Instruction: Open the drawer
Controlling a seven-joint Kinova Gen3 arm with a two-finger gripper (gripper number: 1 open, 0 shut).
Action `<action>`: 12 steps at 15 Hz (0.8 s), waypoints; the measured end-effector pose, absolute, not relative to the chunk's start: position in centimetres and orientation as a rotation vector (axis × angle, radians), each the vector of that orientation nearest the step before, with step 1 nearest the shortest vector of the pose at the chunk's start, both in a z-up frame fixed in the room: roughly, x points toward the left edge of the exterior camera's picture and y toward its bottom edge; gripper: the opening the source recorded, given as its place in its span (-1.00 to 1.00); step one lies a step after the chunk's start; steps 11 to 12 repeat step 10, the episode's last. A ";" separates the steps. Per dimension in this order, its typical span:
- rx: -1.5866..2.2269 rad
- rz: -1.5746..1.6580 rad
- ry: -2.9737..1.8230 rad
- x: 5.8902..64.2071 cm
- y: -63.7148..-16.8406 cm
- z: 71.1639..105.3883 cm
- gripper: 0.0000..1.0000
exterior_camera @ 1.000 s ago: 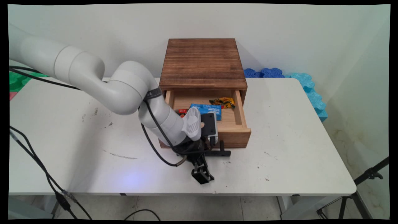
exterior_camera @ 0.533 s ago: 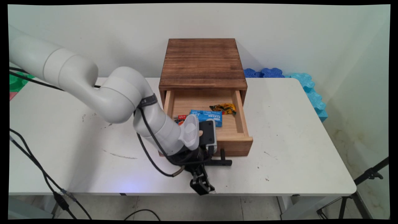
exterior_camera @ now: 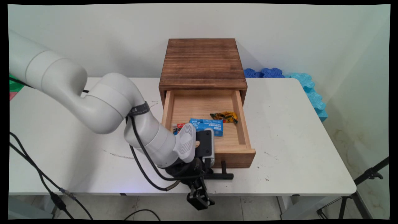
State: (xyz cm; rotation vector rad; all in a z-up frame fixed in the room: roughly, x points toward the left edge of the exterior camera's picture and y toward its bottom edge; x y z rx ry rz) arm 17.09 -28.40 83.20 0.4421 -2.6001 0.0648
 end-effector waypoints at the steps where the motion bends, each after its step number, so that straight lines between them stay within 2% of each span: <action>1: 0.436 0.063 -2.597 17.1 -28.1 83.3 1.00; 12: 0.389 0.071 -2.581 17.3 -26.7 84.1 1.00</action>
